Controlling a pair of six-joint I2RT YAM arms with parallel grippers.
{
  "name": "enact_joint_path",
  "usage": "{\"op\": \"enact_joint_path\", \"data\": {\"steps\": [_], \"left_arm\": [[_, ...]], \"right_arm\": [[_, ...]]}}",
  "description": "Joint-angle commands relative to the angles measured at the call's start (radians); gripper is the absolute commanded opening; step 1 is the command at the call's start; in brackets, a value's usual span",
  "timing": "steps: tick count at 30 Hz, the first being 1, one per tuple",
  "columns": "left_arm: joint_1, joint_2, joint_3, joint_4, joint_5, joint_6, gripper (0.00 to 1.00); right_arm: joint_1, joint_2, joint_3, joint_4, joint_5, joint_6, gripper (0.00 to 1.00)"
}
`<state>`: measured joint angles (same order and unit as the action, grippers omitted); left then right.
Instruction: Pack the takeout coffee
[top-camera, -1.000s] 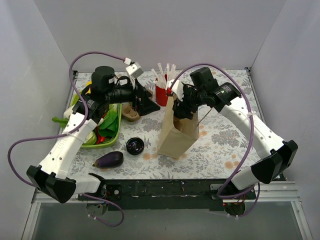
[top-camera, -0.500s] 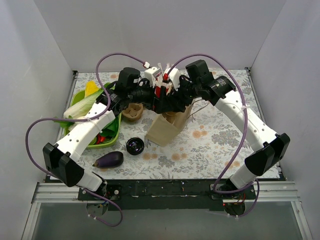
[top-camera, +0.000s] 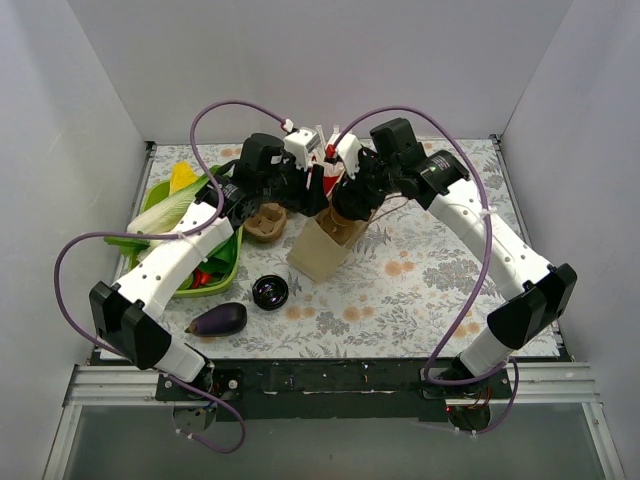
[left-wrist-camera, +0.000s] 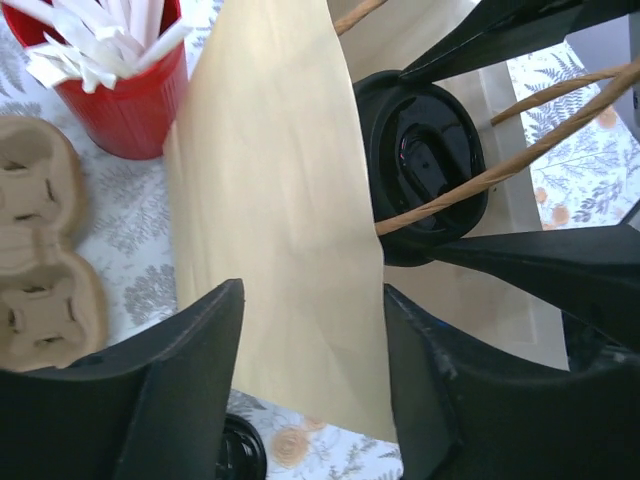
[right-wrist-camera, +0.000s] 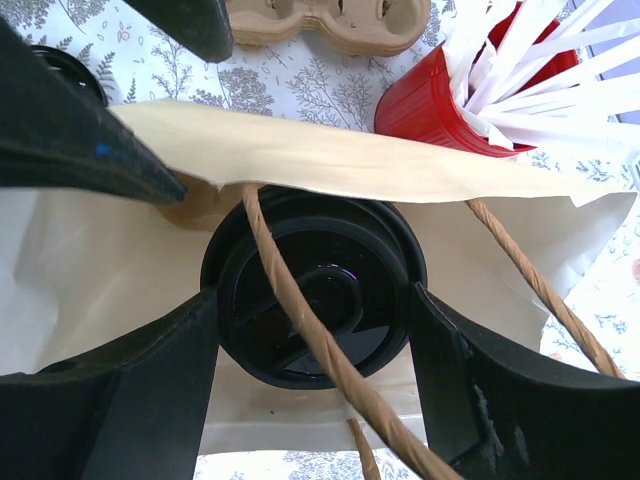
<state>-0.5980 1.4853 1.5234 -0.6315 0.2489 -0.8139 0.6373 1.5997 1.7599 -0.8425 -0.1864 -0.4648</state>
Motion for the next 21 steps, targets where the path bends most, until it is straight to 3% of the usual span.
{"op": "enact_joint_path", "data": {"steps": [1,9,12,13,21], "left_arm": [[0.003,0.001,0.058,0.003,-0.043,0.094,0.51],[0.006,0.033,0.066,-0.045,0.081,0.160,0.29],[0.007,0.107,0.142,-0.159,0.144,0.176,0.12],[0.007,0.130,0.158,-0.178,0.185,0.179,0.01],[0.007,0.070,0.144,-0.139,0.345,0.245,0.00]], "right_arm": [[-0.007,-0.041,0.010,0.008,-0.007,-0.064,0.01],[-0.008,-0.102,-0.060,0.017,-0.051,-0.167,0.01],[-0.007,-0.124,-0.103,0.017,-0.082,-0.247,0.01],[-0.007,-0.133,-0.114,0.013,-0.087,-0.271,0.01],[-0.007,-0.207,-0.116,-0.088,-0.137,-0.478,0.01]]}}
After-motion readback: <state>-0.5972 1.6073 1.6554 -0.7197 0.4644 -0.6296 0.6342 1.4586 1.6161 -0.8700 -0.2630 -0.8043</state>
